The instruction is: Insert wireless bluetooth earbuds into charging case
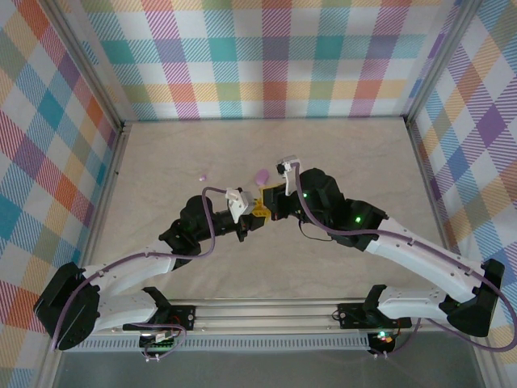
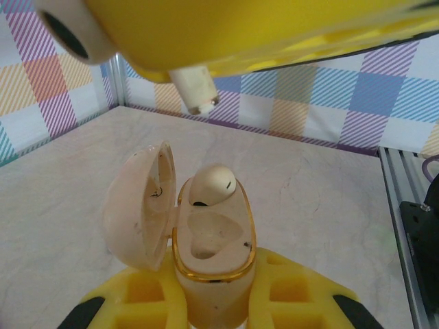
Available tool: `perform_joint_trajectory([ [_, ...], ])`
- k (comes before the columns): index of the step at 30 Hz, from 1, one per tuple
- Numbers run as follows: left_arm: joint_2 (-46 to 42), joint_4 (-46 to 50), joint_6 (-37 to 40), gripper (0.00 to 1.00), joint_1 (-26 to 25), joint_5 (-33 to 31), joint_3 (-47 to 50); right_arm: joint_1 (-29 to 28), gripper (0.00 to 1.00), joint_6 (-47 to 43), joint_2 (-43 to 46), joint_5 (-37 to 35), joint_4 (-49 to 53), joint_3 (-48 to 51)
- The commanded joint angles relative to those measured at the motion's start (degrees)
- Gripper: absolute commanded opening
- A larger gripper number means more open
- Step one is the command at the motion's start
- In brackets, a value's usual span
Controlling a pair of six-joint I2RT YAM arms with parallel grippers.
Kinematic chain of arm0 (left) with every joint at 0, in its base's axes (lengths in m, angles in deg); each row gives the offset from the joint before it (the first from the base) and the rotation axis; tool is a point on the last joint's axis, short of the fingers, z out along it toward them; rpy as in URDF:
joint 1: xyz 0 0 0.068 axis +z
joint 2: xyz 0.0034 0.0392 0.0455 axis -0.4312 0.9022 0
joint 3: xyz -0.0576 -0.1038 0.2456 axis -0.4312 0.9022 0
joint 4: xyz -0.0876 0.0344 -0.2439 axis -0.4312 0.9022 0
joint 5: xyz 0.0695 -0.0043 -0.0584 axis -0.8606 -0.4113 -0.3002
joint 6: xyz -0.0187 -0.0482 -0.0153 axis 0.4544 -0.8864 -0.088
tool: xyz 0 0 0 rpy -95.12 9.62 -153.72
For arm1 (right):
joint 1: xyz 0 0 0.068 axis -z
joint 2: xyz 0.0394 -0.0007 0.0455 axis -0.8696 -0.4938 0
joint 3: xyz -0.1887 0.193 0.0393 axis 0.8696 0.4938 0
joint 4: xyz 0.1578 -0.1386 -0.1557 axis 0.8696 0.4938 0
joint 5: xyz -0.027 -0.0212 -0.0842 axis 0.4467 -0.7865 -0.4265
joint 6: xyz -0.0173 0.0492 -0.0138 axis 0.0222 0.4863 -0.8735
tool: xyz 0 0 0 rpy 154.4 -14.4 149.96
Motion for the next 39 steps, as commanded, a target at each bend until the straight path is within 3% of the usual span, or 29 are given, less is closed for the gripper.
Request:
perform_joint_trajectory([
  [1,-0.3,-0.5,1.3,0.0,-0.7,0.9,-2.0,-0.3,0.08,-1.0,0.1,-0.2,-0.8,1.0],
  [22,-1.3,0.5,-0.9,0.0,-0.6,0.6,-0.6,-0.2,0.08,1.4,2.7,-0.8,0.8,4.1],
  [39,-1.8,-7.6,2.6,0.0,-0.6,9.2,2.5,1.5,0.08,-3.0,2.4,6.6,-1.9,4.3],
])
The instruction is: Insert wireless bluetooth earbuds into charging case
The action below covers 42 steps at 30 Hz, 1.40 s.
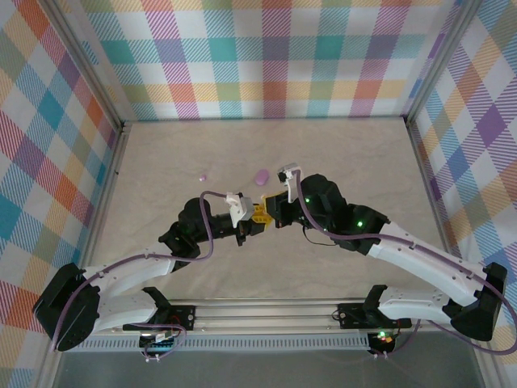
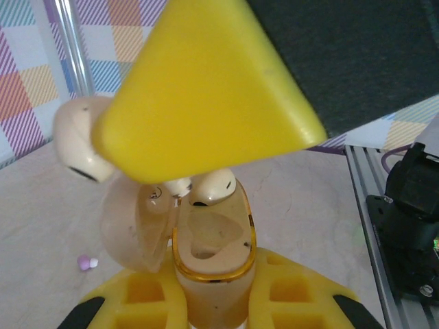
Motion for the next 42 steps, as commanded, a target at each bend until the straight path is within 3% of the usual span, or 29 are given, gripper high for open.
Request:
perform_joint_trajectory([
  [1,-1.5,-4.3,1.9,0.0,-0.6,3.4,0.8,0.6,0.08,-2.1,0.1,3.3,-2.2,0.3],
  [10,-3.1,-3.1,2.7,0.0,-0.6,3.5,1.0,1.1,0.1,-5.0,1.6,8.7,-4.9,2.6],
  [42,-6.0,-0.9,0.6,0.0,-0.6,2.5,1.4,1.3,0.09,-13.3,3.6,13.6,-1.2,5.2],
])
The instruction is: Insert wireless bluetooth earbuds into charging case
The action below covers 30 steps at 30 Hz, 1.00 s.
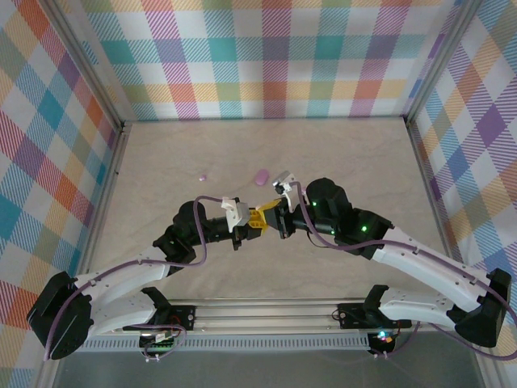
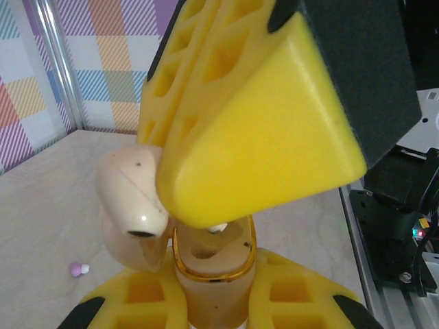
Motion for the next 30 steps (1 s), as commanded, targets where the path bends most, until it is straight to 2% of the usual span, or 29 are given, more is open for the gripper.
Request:
perform_joint_trajectory([
  [1,-1.8,-3.1,-0.8,0.0,-0.6,0.9,-0.2,0.3,0.09,-2.9,0.6,1.3,3.5,0.3],
  [12,-2.6,-2.8,-1.7,0.0,-0.6,1.1,-0.9,0.7,0.09,-7.0,1.6,0.9,6.7,0.5],
  [23,-4.0,-1.8,-2.0,0.0,-0.6,0.6,-1.0,0.8,0.11,-8.4,0.7,3.1,5.8,1.7],
  [30,-4.3,-1.4,-1.9,0.0,-0.6,0.6,-1.3,0.8,0.17,-9.1,0.5,2.1,5.7,3.2],
])
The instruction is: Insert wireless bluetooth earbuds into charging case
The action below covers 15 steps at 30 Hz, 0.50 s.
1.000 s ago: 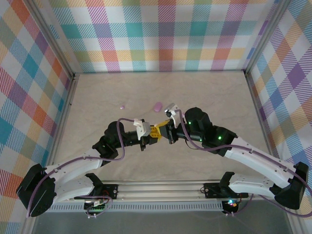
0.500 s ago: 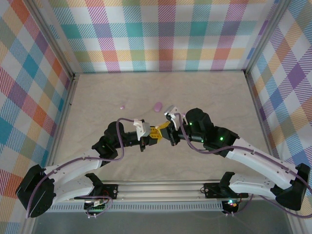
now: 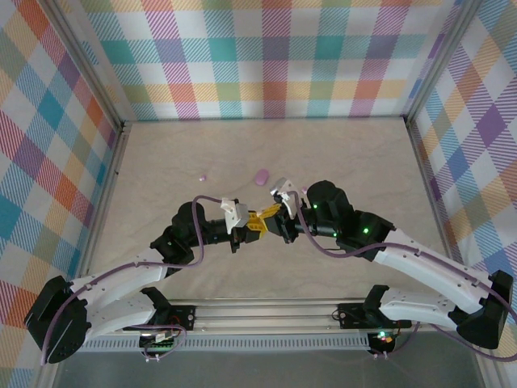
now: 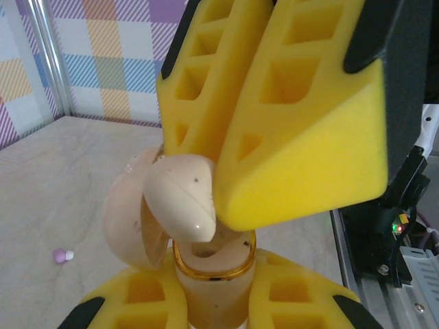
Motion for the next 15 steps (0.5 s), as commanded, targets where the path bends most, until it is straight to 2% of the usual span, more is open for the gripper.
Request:
perform_joint_trajectory([
  [1,-2.4,-5.4,-0.3,0.0,-0.6,-0.3,-1.3,0.4,0.18,-1.2,-0.7,-0.6,4.0,2.3],
  [12,-3.2,-4.5,-0.1,0.0,-0.6,-0.8,-1.0,0.4,0.18,-1.8,0.5,-4.5,4.1,2.3],
  [15,-3.2,-4.2,0.0,0.0,-0.5,-0.9,-0.9,0.4,0.22,-1.2,1.0,-4.5,4.4,2.1],
])
